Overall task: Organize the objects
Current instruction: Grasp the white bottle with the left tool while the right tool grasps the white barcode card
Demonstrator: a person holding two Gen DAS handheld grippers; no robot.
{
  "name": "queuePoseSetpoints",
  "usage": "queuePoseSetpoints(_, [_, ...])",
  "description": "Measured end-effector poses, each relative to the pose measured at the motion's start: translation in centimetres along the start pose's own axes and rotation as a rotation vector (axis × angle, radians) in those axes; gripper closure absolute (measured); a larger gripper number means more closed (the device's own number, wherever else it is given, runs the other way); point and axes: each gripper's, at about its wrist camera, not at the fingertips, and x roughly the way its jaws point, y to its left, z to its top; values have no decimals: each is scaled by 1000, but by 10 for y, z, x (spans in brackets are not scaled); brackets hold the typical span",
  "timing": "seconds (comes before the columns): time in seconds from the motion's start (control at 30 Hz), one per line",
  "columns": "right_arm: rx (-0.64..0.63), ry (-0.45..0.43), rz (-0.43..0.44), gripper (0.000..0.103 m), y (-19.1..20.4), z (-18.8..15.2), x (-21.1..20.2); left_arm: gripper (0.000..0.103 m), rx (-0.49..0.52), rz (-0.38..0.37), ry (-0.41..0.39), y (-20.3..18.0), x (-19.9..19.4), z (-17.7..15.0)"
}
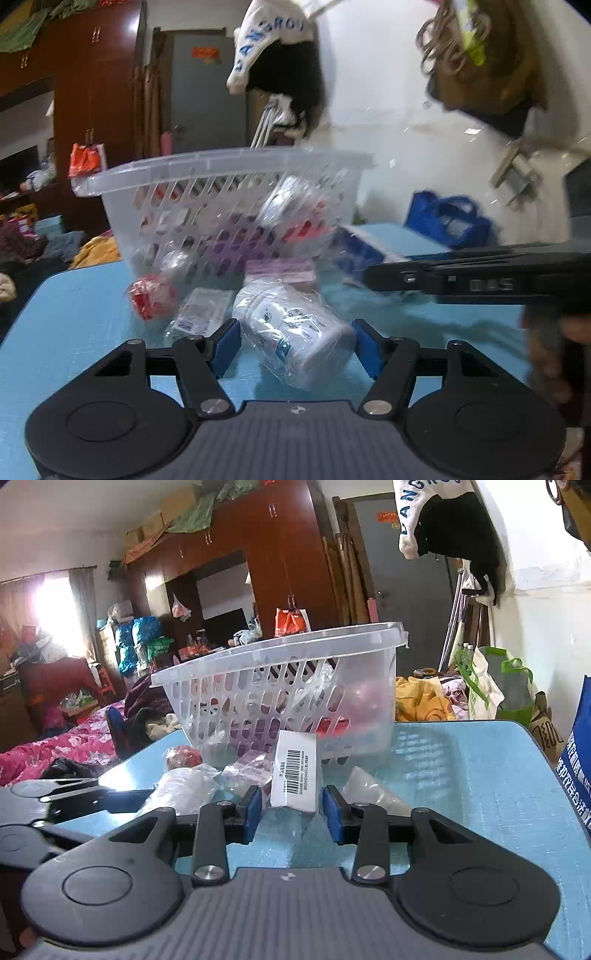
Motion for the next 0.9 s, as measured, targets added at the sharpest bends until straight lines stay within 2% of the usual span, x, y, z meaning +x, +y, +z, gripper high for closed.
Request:
queuePoseSetpoints(0.1, [2, -22, -1, 63, -1, -1, -3, 34, 24, -24, -60, -4, -12, -3])
queuePoseSetpoints(0.23, [4, -59, -9, 63, -1, -2, -8, 34, 11, -50, -95, 0, -18, -4])
queuePoseSetpoints(0.4, [4, -74, -14, 63, 0, -2, -8, 34, -34, -48, -100, 14, -17, -6])
queuePoseSetpoints(0.53, [2, -81, -15, 63, 1, -2, -8, 34, -84, -74, -95, 22, -17, -7])
queuePoseSetpoints(0.8, [-9, -134, -15, 63, 5, -6, -15, 34, -99, -69, -106, 26, -18, -12])
queuePoseSetpoints(0.9, [-13, -151, -18, 63, 6, -6, -16, 34, -138, -100, -106, 32, -20, -10])
